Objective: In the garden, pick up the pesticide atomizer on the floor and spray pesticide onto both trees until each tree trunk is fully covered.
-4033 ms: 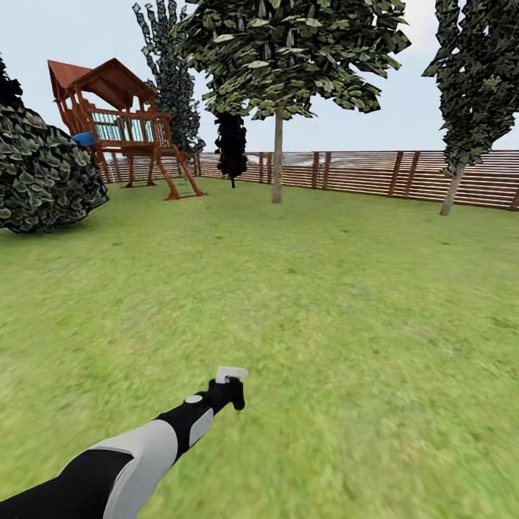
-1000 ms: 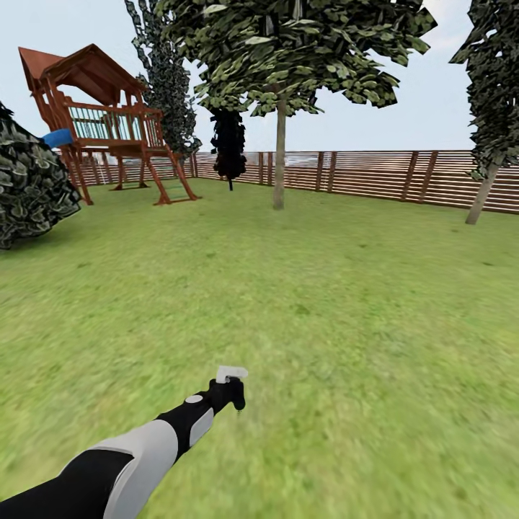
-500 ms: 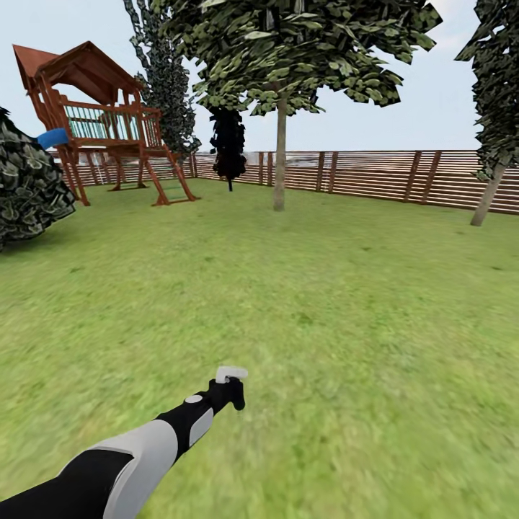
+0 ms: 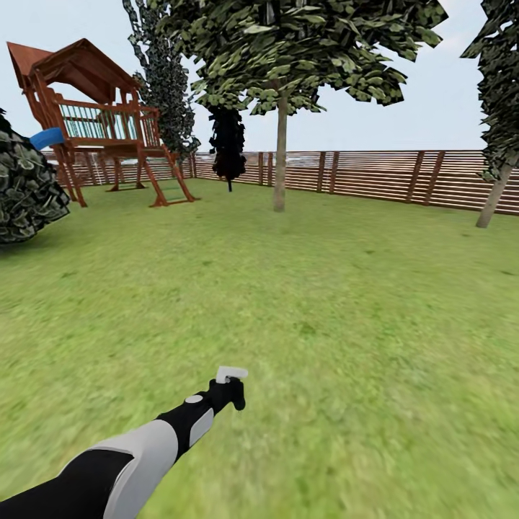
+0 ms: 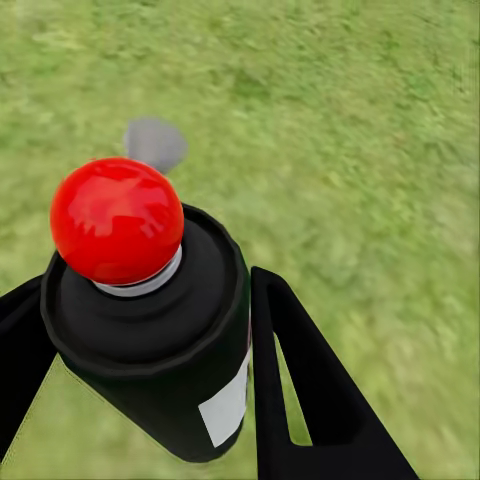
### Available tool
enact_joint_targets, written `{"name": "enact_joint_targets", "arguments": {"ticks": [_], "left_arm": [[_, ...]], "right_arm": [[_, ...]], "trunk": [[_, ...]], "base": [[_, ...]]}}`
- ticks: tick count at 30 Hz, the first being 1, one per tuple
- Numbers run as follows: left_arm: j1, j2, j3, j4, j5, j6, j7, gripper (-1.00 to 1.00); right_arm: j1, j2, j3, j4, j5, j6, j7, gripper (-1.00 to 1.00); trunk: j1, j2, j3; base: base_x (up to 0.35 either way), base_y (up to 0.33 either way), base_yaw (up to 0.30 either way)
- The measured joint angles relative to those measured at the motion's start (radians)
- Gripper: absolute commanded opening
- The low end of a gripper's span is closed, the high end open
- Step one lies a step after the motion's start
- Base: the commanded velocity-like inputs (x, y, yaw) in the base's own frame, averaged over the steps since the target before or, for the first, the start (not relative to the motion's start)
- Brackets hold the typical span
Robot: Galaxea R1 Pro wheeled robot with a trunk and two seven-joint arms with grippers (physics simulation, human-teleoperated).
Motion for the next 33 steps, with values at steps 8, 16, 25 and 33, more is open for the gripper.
{"name": "enact_joint_targets", "arguments": {"ticks": [8,16,25,33], "left_arm": [[0.0,0.0,0.0,0.0,0.0,0.0,0.0,-1.0],[0.0,-0.001,-0.002,-0.001,0.001,0.0,0.0,-1.0],[0.0,-0.001,-0.001,0.0,0.001,0.0,0.0,-1.0],[0.0,-0.001,-0.002,-0.001,0.001,-0.001,0.0,-1.0]], "right_arm": [[0.0,0.0,0.0,0.0,0.0,0.0,0.0,1.0],[0.0,0.0,0.0,0.0,0.0,0.0,0.0,1.0],[0.0,0.0,0.0,0.0,0.0,0.0,0.0,1.0],[0.0,0.0,0.0,0.0,0.0,0.0,0.0,1.0]], "trunk": [[0.0,0.0,0.0],[0.0,0.0,0.0],[0.0,0.0,0.0],[0.0,0.0,0.0]], "base": [[0.35,0.0,0.0],[0.35,0.0,0.0],[0.35,0.0,0.0],[0.35,0.0,0.0]]}}
